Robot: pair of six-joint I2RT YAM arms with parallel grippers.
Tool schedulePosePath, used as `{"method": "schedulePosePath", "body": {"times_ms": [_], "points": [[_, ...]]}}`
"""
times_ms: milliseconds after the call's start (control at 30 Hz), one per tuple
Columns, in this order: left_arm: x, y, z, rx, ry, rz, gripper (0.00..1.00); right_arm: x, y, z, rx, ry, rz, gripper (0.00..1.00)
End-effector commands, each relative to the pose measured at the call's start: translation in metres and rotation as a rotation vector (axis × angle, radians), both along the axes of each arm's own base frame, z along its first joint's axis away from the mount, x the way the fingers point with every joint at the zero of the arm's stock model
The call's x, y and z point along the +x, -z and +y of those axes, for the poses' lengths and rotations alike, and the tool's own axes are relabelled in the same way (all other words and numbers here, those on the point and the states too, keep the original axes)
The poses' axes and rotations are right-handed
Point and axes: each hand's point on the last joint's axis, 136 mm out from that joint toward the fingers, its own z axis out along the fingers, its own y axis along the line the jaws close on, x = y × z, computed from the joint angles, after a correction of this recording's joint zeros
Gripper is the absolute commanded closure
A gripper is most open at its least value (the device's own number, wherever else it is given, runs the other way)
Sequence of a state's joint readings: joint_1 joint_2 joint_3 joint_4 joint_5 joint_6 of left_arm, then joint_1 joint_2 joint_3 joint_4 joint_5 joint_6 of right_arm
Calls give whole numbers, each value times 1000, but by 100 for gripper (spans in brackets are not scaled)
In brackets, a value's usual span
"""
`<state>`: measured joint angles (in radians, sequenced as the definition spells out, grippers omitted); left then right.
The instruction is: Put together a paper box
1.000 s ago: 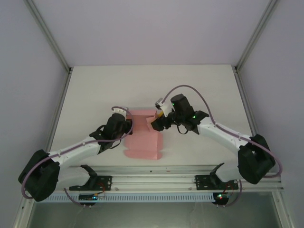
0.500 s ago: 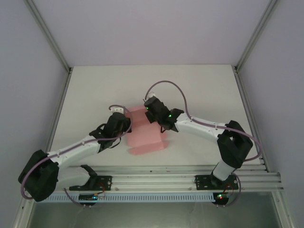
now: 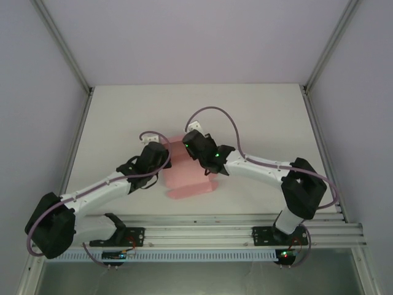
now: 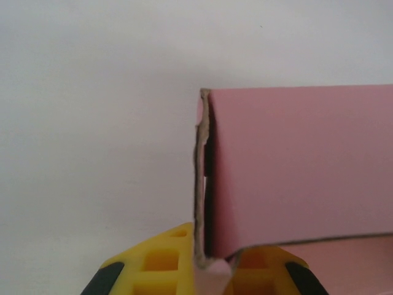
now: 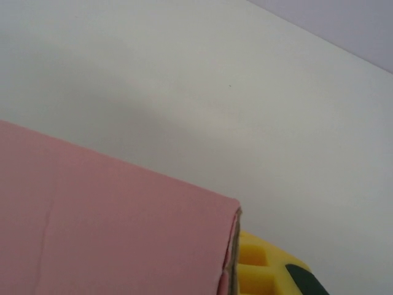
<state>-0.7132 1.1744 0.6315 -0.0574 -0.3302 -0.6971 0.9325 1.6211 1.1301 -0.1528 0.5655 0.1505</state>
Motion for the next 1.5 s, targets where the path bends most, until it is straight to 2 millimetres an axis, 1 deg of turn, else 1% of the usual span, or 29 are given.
{"method": "schedulePosePath", "body": {"times_ms": [0, 67, 100, 133, 167, 200, 267, 400, 467, 533, 600, 667, 700, 733, 800, 867, 933, 967, 1067, 1100, 1167, 1200, 1267, 1300, 1333, 1367, 1400, 1433, 1467], "points": [[6, -17, 9, 15, -49, -30, 100, 13, 18, -61, -220, 64, -16, 82], [6, -16, 5, 2, -35, -26, 100, 8, 14, -47, -174, -13, -4, 70], [6, -16, 4, 0, -32, -26, 100, 4, 12, -41, -150, -47, 6, 69], [7, -16, 4, -1, -34, -23, 100, -5, 14, -32, -117, -108, 40, 66], [7, -16, 3, -2, -30, -20, 100, -10, 11, -25, -83, -155, 55, 59], [7, -15, 3, 0, -30, -16, 100, -15, 8, -19, -48, -191, 65, 56], [6, -15, 0, -6, -17, -14, 100, -23, 5, -12, -6, -240, 81, 55], [6, -14, 0, 0, -15, -12, 100, -32, 4, -16, 10, -242, 111, 55], [7, -14, 1, 4, -16, -12, 100, -29, 7, -26, -9, -202, 113, 57], [6, -13, 0, 3, -14, -9, 100, -24, 12, -37, -24, -143, 125, 69], [6, -14, 0, 2, -15, -9, 100, -19, 17, -46, -50, -91, 127, 75], [6, -15, -2, -6, 1, -11, 100, -14, 21, -53, -77, -45, 120, 77], [6, -15, -3, -10, 1, -8, 100, -8, 23, -60, -89, 12, 102, 82], [5, -15, -3, -14, -1, -4, 100, -2, 23, -67, -106, 70, 81, 84], [5, -14, -2, -24, -29, 16, 100, 11, 15, -89, -169, 226, 9, 90], [5, -10, 3, -14, -74, 42, 100, 15, 12, -111, -225, 390, -11, 94], [5, -7, 10, 15, -123, 70, 100, 13, 12, -133, -321, 513, -19, 96], [5, -4, 14, 32, -149, 87, 100, 16, 1, -142, -352, 584, -56, 97], [2, 2, 27, 74, -217, 118, 100, 16, -5, -165, -451, 689, -96, 97], [1, 4, 30, 84, -228, 126, 100, 16, -5, -171, -480, 705, -102, 97], [-1, 6, 34, 90, -249, 139, 100, 12, -13, -184, -500, 766, -132, 97], [0, 6, 34, 91, -253, 142, 100, 12, -17, -187, -495, 784, -151, 96], [2, 6, 31, 95, -242, 135, 100, 13, -18, -182, -453, 775, -152, 93], [4, 6, 27, 92, -227, 133, 100, 16, -12, -173, -415, 739, -126, 90], [6, 7, 23, 88, -206, 133, 100, 21, -3, -157, -366, 655, -95, 88], [9, 7, 16, 77, -182, 129, 100, 27, 9, -133, -261, 548, -57, 82], [12, 8, 8, 69, -145, 123, 100, 25, 22, -111, -159, 425, -2, 75], [14, 7, 2, 58, -118, 120, 100, 22, 27, -89, -43, 315, 35, 69], [16, 8, -4, 53, -94, 118, 100, 17, 27, -66, 86, 204, 58, 62]]}}
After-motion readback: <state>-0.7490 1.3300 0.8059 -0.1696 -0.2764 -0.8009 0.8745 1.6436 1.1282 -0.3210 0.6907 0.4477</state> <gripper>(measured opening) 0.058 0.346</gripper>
